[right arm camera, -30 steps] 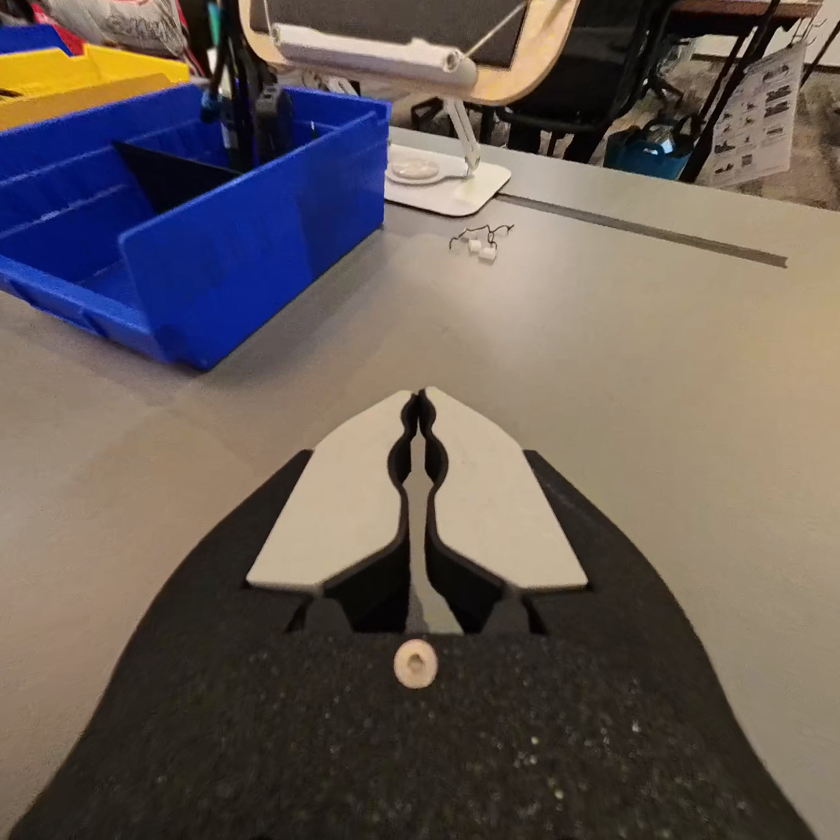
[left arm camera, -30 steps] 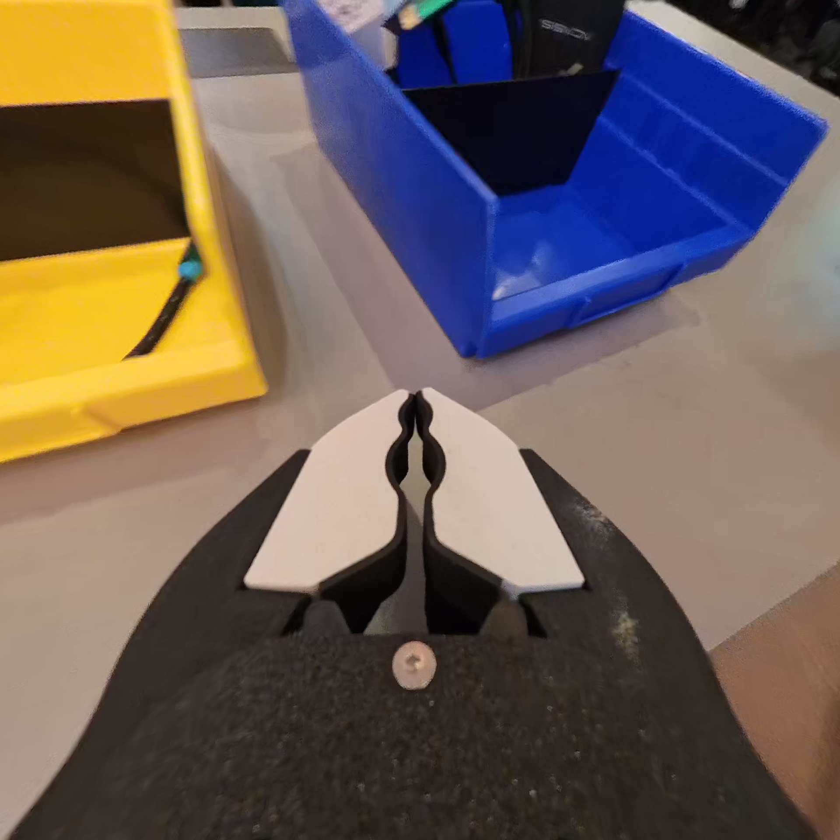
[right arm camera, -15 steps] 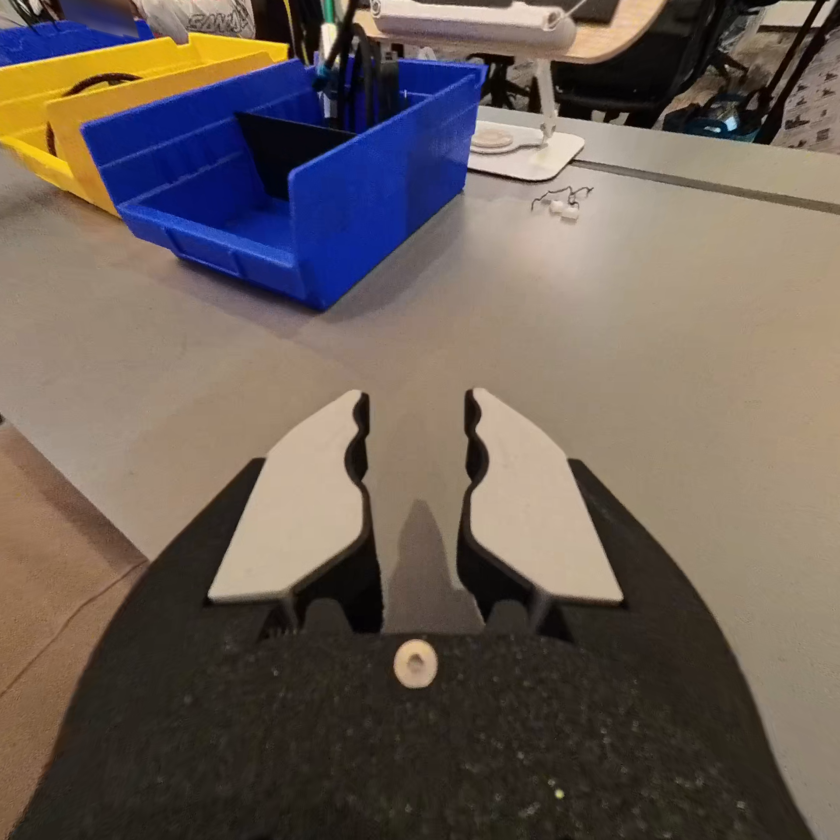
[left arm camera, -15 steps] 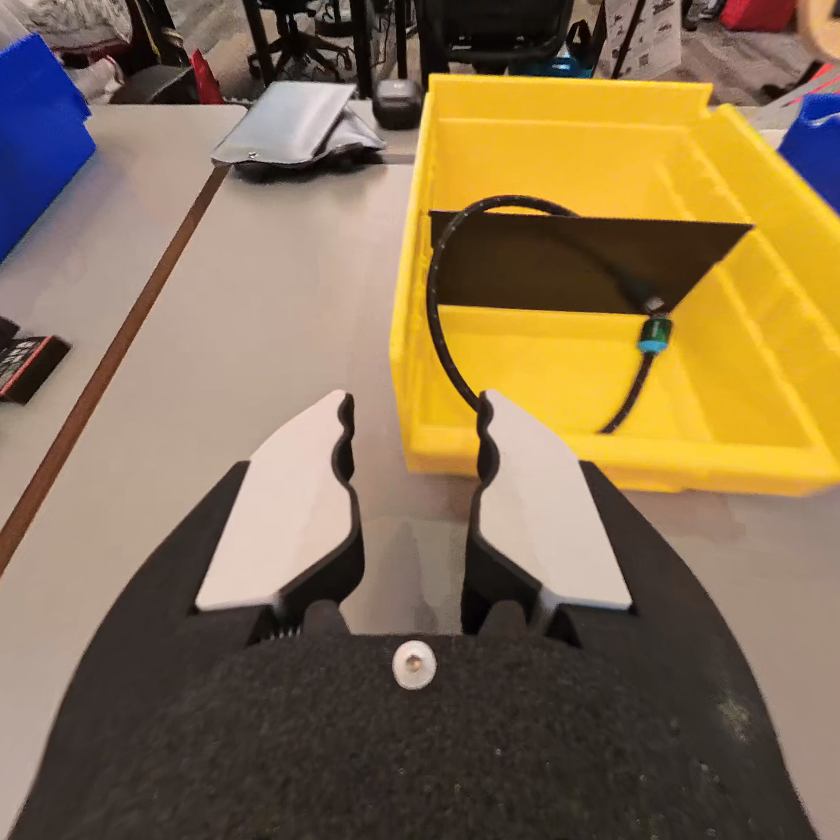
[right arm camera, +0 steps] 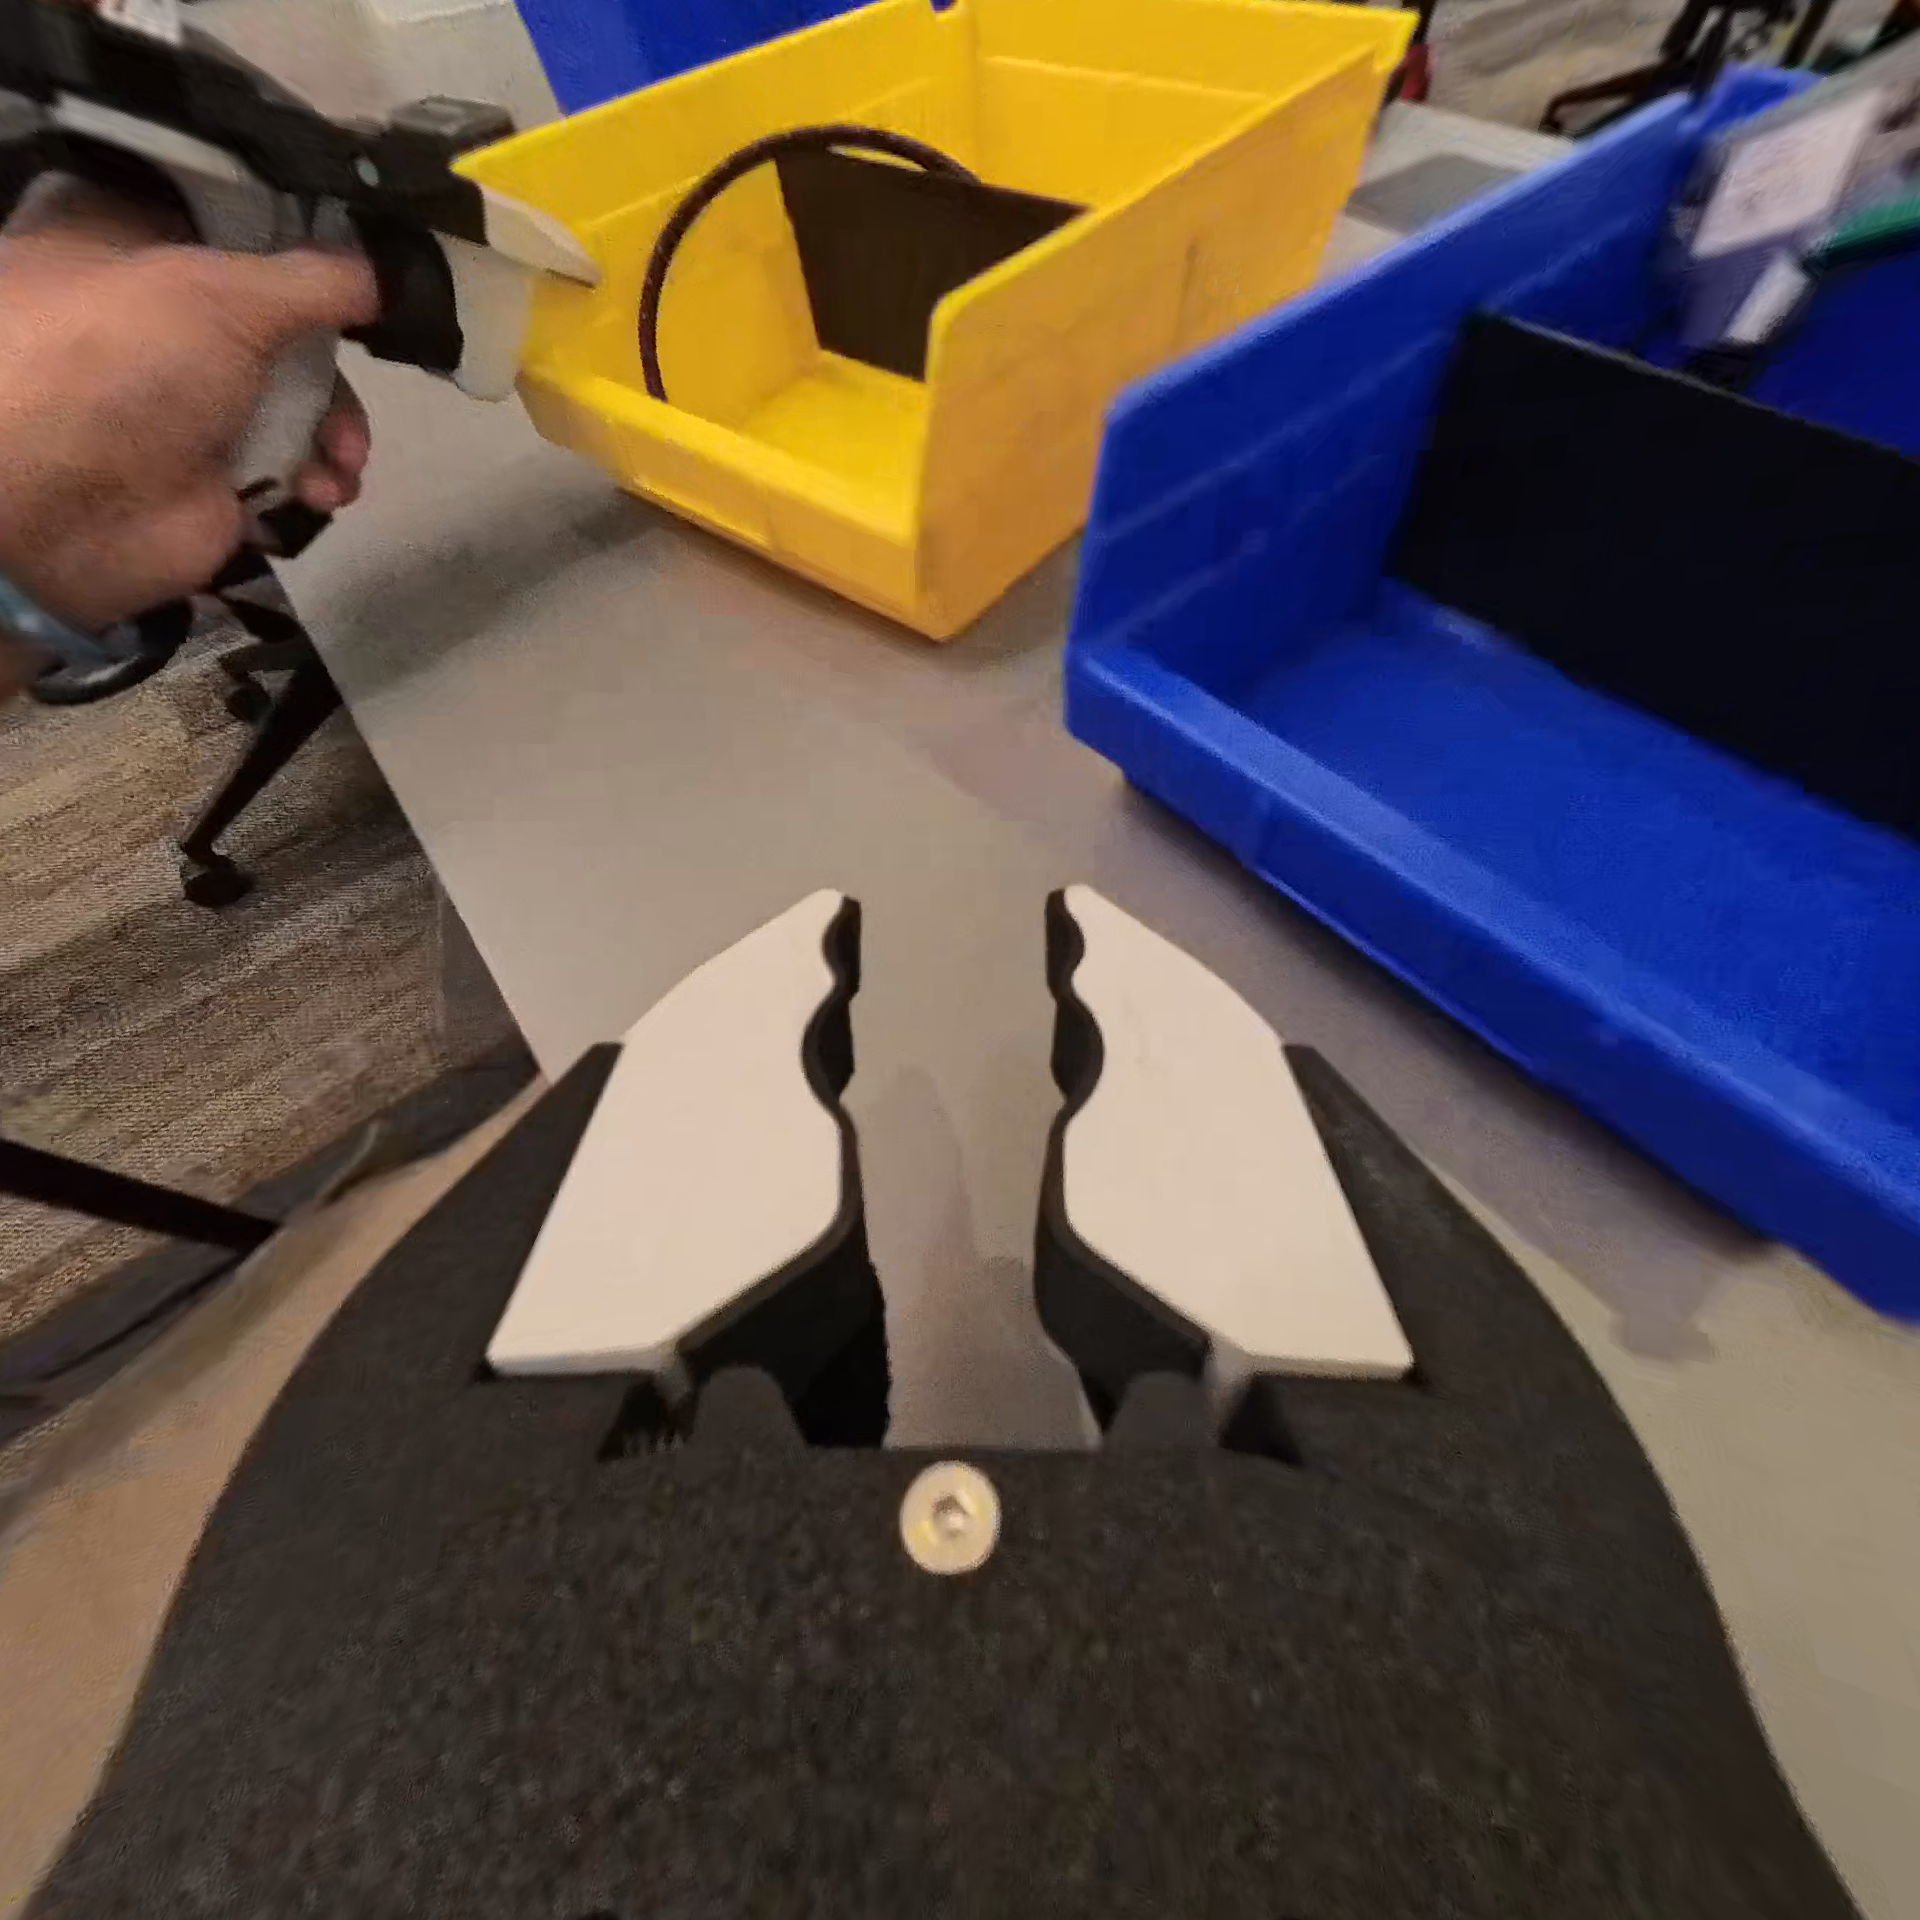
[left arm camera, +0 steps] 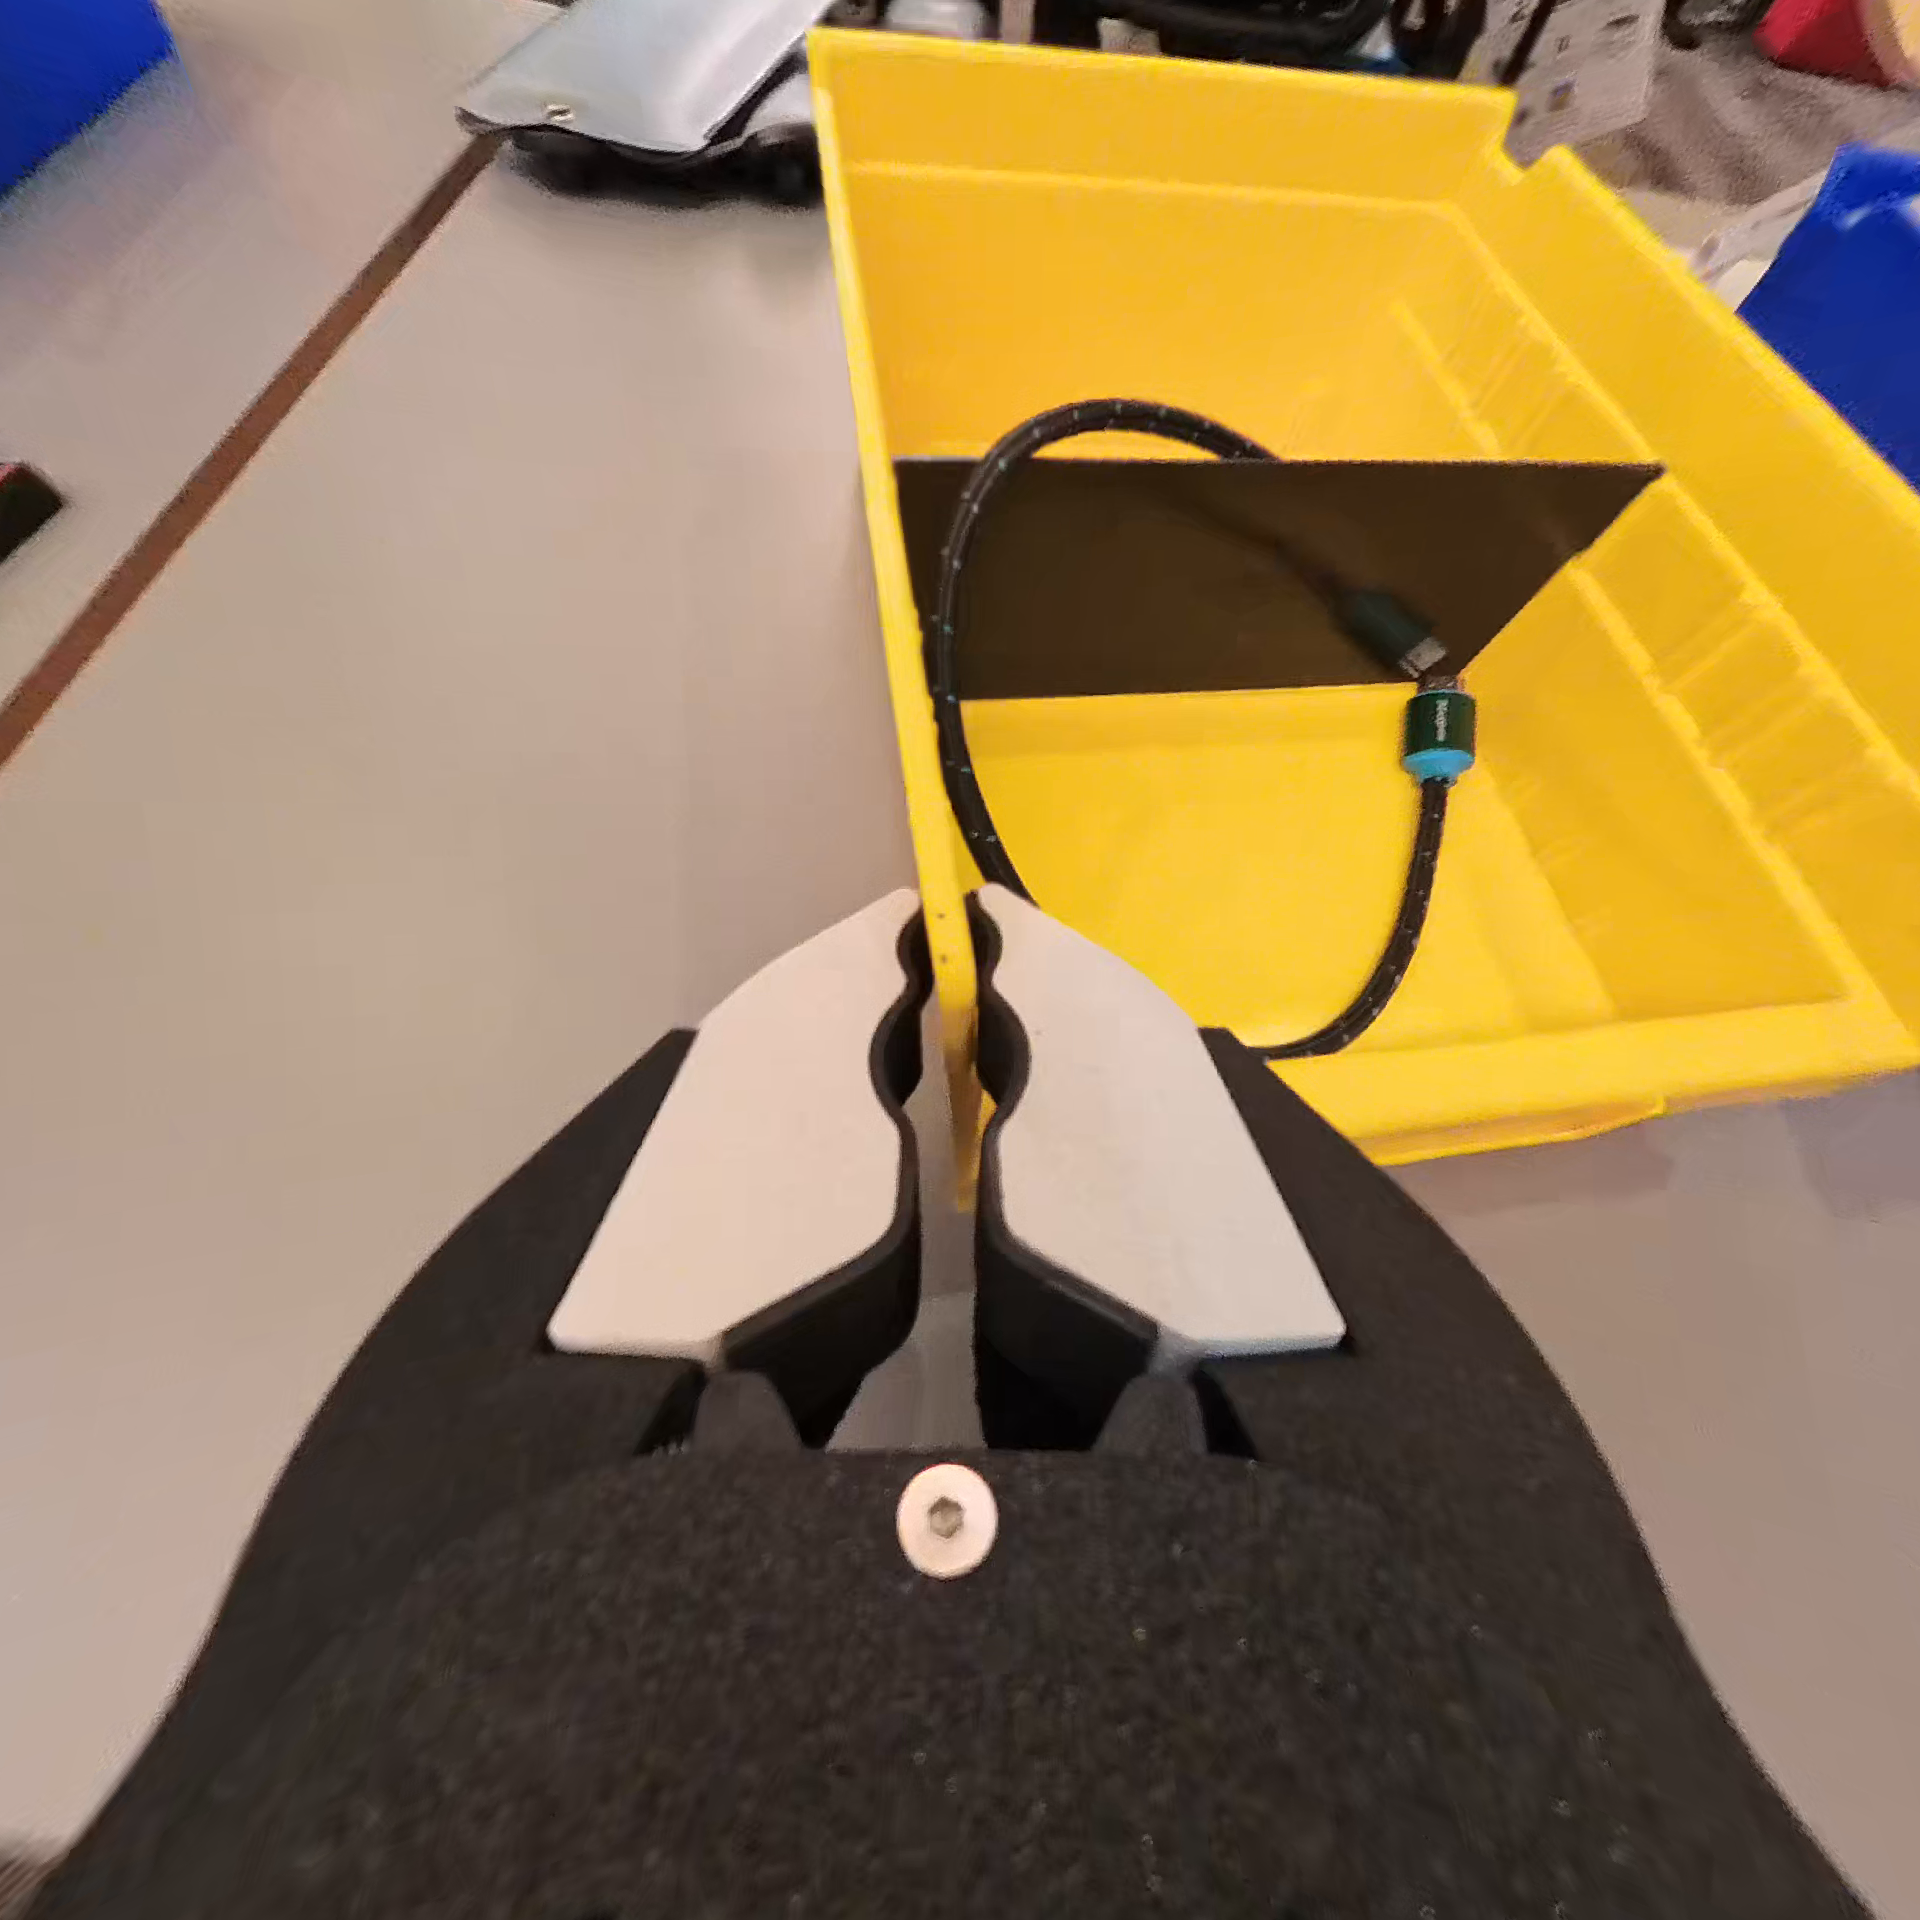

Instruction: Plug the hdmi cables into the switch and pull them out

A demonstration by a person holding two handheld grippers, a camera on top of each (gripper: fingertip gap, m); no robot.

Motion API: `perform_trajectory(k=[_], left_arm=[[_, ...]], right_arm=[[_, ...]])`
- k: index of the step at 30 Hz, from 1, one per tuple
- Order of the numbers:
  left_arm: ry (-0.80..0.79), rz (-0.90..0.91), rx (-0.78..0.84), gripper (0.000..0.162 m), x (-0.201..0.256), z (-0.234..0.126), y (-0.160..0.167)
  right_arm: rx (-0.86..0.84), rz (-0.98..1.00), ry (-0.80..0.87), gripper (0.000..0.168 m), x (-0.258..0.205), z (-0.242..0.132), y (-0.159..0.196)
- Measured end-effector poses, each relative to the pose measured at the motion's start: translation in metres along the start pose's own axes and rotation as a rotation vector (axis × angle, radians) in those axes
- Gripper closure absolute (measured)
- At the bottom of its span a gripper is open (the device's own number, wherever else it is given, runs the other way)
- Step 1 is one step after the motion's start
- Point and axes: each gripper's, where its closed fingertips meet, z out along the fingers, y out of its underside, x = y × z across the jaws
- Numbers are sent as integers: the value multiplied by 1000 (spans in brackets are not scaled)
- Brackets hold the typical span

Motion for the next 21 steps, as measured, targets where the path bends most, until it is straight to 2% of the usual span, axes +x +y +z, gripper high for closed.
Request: perform_trajectory(k=[2, 6, 8, 9, 10, 12, 17, 21], left_arm=[[-59, 22, 12, 158, -2, -18, 11], [-68, 38, 26, 157, 3, -47, 31], [-73, 53, 31, 157, 5, -59, 38], [-72, 51, 39, 157, 6, -64, 41], [-63, 51, 49, 156, 8, -67, 43], [-99, 82, 60, 156, 6, -75, 47], [-130, 109, 106, 155, 12, -93, 46], [-151, 174, 218, 155, 33, -121, 1]], right_arm=[[8, -50, 19, 118, -25, 39, -24], [16, 5, 184, 124, -37, 92, -54], [-18, 46, 226, 129, -39, 113, -52], [-68, 78, 290, 146, -31, 121, -43], [-107, 114, 273, 146, -34, 128, -37], [-105, 208, 277, 161, -32, 130, -41], [-111, 143, 327, 166, -32, 122, -51], [0, 115, 344, 166, -27, 92, -89]])
